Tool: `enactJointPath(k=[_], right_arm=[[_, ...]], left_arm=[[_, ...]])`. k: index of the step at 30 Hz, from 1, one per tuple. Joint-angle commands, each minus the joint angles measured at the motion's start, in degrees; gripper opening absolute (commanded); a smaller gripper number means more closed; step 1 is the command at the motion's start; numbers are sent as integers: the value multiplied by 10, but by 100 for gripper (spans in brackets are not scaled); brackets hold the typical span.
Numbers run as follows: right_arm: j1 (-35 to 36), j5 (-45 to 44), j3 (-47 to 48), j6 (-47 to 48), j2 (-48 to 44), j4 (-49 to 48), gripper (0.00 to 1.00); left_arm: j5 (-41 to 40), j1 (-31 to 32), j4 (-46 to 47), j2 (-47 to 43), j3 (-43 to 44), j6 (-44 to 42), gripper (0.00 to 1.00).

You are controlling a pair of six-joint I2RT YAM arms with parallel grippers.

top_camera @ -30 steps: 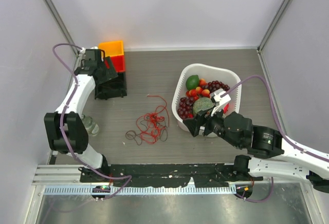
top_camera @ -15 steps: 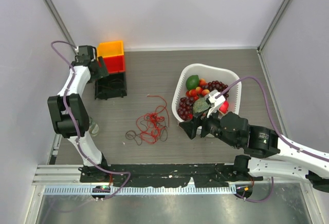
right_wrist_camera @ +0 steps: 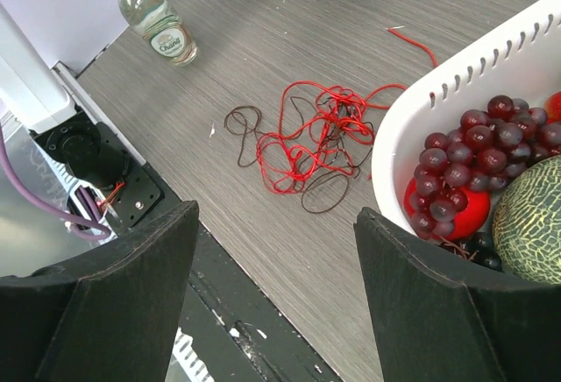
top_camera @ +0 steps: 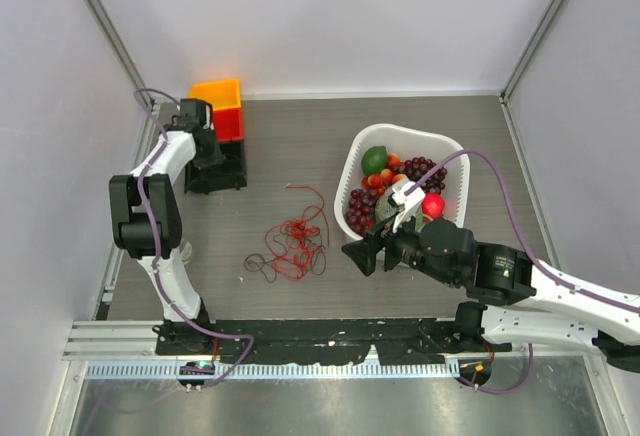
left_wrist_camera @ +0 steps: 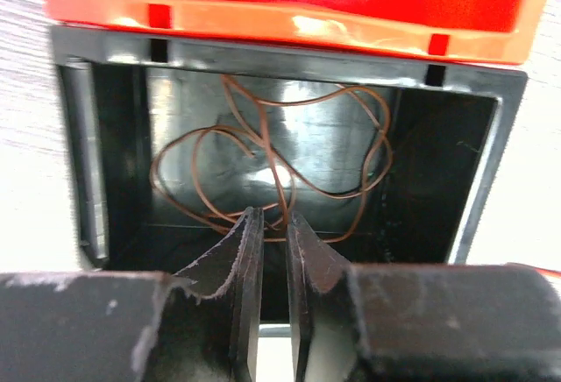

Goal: Untangle the cables

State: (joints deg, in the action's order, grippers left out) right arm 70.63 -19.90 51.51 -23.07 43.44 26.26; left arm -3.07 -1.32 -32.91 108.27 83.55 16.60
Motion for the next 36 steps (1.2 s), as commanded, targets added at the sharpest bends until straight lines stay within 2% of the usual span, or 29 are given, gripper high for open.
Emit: enactJointPath(k=[1, 3, 7, 12, 14, 16, 21, 24, 28, 30, 32, 36], right_arm=[[-3, 16, 0, -7, -4, -46, 77], [-3, 17, -4, -13, -3, -47, 77], [-3, -2, -12, -26, 11, -48, 77], [-3, 2, 0, -35, 80, -47, 77], [-3, 9, 10, -36, 107, -51, 77], [-3, 14, 19, -35, 133, -54, 77], [-2, 29, 43, -23, 211, -82, 77], [-3, 56, 47, -20, 270, -116, 75], [-2, 97, 35, -24, 328, -202, 74], [-3, 108, 34, -29, 357, -227, 74], [-3, 117, 37, -35, 397, -248, 73], [-3, 136, 40, -45, 443, -276, 72]], left_arm=[[15, 4, -6, 27, 28, 26, 21], [8, 4, -28, 23, 42, 31, 23], [0, 4, -35, -44, 37, 44, 53], [67, 5, -58, -160, 25, 80, 74], [88, 8, -52, -210, 3, 92, 79], [87, 43, -59, -259, -19, 100, 80], [93, 122, -85, -391, -142, 131, 79], [93, 164, -103, -472, -238, 178, 73], [92, 197, -107, -595, -376, 284, 68], [92, 207, -105, -631, -418, 319, 67], [46, 216, -118, -648, -440, 351, 64], [6, 219, -162, -626, -462, 405, 63]])
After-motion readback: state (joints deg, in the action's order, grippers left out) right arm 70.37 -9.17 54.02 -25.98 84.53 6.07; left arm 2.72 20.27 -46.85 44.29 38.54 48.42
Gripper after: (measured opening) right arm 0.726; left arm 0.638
